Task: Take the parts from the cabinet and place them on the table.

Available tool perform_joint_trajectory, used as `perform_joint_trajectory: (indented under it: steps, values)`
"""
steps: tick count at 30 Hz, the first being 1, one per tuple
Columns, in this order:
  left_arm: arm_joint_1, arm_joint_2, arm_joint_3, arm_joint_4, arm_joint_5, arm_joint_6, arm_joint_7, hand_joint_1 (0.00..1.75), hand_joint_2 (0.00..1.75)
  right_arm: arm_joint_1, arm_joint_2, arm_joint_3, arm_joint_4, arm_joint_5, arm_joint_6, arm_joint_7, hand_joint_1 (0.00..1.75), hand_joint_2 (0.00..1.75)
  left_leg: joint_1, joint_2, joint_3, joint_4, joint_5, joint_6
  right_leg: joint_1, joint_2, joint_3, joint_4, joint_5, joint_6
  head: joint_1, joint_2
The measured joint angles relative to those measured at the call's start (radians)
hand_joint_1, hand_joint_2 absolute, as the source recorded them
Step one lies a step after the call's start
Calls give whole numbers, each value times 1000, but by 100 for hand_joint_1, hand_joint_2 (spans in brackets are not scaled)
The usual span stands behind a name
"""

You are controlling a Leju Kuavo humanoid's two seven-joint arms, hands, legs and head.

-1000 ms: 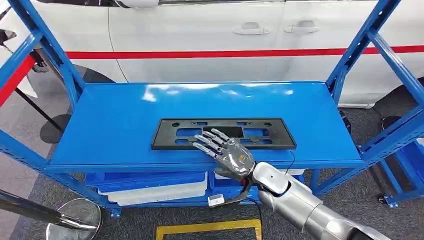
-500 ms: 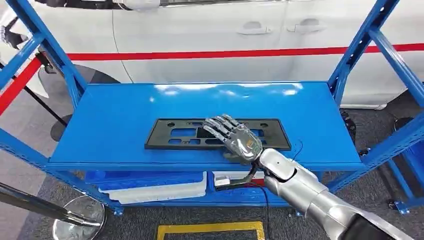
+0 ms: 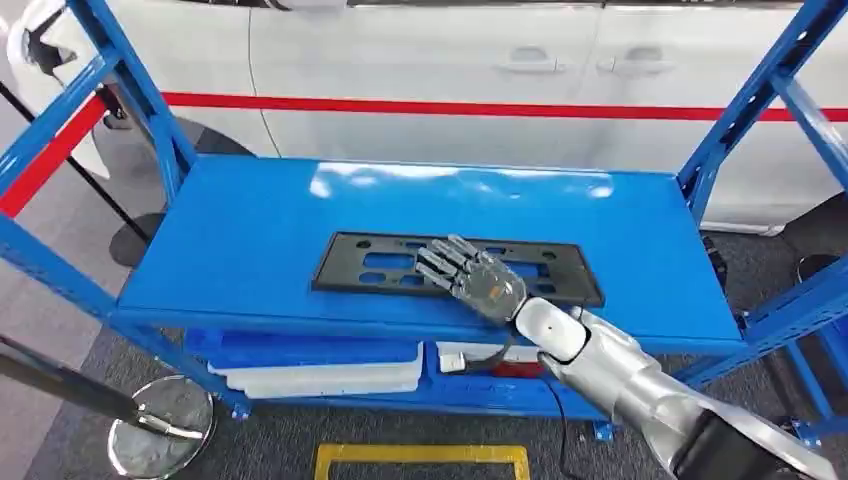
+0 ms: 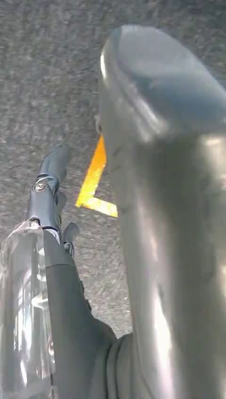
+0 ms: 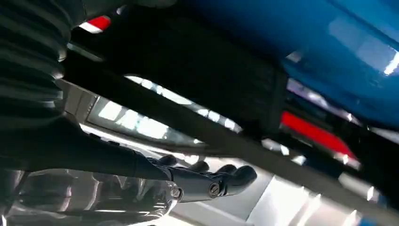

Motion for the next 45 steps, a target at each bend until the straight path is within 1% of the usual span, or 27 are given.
perform_joint_trajectory:
  steps: [1,2,4,5,6,8,9,13,14,16,18,19,20,21,23,24,26,28,30,33,34,35,37,39,40,43,45]
  values:
    - [-3,0,0,0,0,0,-3,0,0,-5,6,9,10,7,18,10,31,175,-1,1,-1,0,2,2,-4,16,-30,69,-41,2,0,0]
    - [-4,0,1,0,0,0,-4,0,0,-7,10,17,18,13,26,18,115,175,-1,0,-2,0,2,2,-8,24,-63,151,-78,5,0,0]
    - [-3,0,2,0,0,0,-6,0,0,-12,20,30,31,13,43,23,152,175,-1,-5,-1,1,1,3,-15,28,-120,275,-111,10,0,0]
    - [-2,0,4,0,0,-1,-7,0,0,-14,24,35,36,13,57,26,157,175,-1,-6,1,1,1,2,-17,27,-117,267,-92,11,0,0]
    - [-1,0,5,0,0,-2,-9,0,0,-20,27,42,39,13,71,28,157,175,0,-8,3,1,0,1,-20,27,-93,215,-54,11,0,0]
    - [-3,-1,7,0,0,-7,-14,0,0,-29,32,51,44,12,93,34,157,175,0,-9,5,4,-3,-4,-22,17,-8,39,32,4,0,0]
    - [-3,0,7,0,0,-10,-16,0,0,-33,35,54,46,9,100,37,157,175,-4,-10,2,6,-4,-8,-17,-7,20,-20,37,-2,0,0]
    - [0,-1,7,0,0,-10,-23,0,0,-42,60,62,50,4,106,40,154,175,-8,-7,-8,8,-3,-34,-6,-3,24,-39,29,-10,0,0]
    - [0,0,7,0,0,-12,-24,0,0,-45,63,65,52,1,105,42,154,175,-5,-5,-7,15,-7,-38,-17,-5,25,-48,36,-18,0,0]
    - [-4,-2,7,0,0,-18,-26,0,0,-51,64,70,53,-12,101,46,150,175,-4,13,-44,101,-73,-53,-15,-15,25,-49,37,-28,0,0]
    - [-3,-2,7,0,0,-27,-27,0,0,-52,64,74,56,-22,99,49,150,175,-3,21,-121,266,-157,-64,-13,-20,24,-49,37,-30,0,0]
    - [0,-2,7,0,0,-34,-29,0,0,-52,64,75,58,-27,99,52,148,175,-3,22,-145,320,-173,-67,-13,-21,24,-49,37,-30,0,0]
    - [3,-2,7,0,0,-44,-32,0,0,-53,64,75,60,-31,99,54,150,175,-2,22,-149,327,-164,-69,-13,-22,24,-49,37,-30,0,0]
    - [4,-2,7,0,0,-50,-34,0,0,-55,64,75,62,-34,99,55,150,175,-1,22,-128,285,-134,-70,-14,-22,25,-48,36,-30,0,0]
    - [2,-2,7,0,0,-61,-42,0,0,-60,64,75,63,-43,99,55,150,175,4,21,-33,102,-47,-70,-17,-20,28,-45,34,-23,0,0]
    - [2,-1,7,0,0,-66,-44,0,0,-62,64,75,63,-46,99,56,150,175,8,8,5,22,-24,-68,-17,-20,28,-42,31,-17,0,0]
    - [4,-1,7,0,0,-68,-47,0,0,-66,64,75,64,-50,99,57,154,175,0,10,-1,21,-20,-41,-11,-7,30,-38,29,-4,0,0]
    - [7,-1,7,0,-1,-73,-50,0,0,-68,64,75,66,-50,99,57,159,175,-7,14,-3,22,-22,-26,-11,-9,31,-45,32,9,0,0]
    - [4,-1,7,0,-2,-87,-66,0,0,-69,64,75,69,-59,100,58,161,175,2,13,7,10,-11,-9,-16,0,25,-29,17,15,0,0]
    - [-1,0,7,0,-15,-114,-128,0,0,-66,67,75,75,-77,101,55,164,175,2,14,3,9,-7,0,-18,26,-70,187,-94,16,0,0]
    - [0,0,6,0,-18,-121,-147,0,0,-65,69,75,79,-84,101,54,164,175,1,13,3,9,-7,1,-18,27,-101,253,-112,17,0,0]
    - [1,0,6,0,-19,-125,-161,0,0,-65,69,74,81,-92,101,48,164,175,1,12,4,10,-7,1,-18,27,-115,280,-106,16,0,0]
    - [1,0,5,0,-19,-130,-175,0,0,-66,69,70,84,-116,101,33,164,175,1,6,7,11,-8,-1,-18,26,-77,188,-30,11,0,0]
    - [0,-2,5,0,-19,-128,-171,0,0,-68,69,60,86,-160,99,7,164,175,0,5,10,13,-11,-5,-15,7,2,12,52,-3,0,0]
    - [1,-4,4,0,-18,-129,-169,0,0,-69,71,49,86,-214,101,-24,164,175,-9,6,5,17,-14,-10,-5,-12,20,-21,41,-6,0,0]
    - [5,-5,4,0,-7,-134,-184,0,0,-57,75,-34,70,-462,124,-203,164,175,-7,8,-5,12,-10,-28,-3,-7,17,-37,33,-7,0,0]
    - [7,-5,4,0,-6,-126,-183,0,0,-34,72,-109,20,-660,195,-345,164,175,-3,11,-7,28,-19,-40,-12,-12,21,-53,43,-20,0,0]
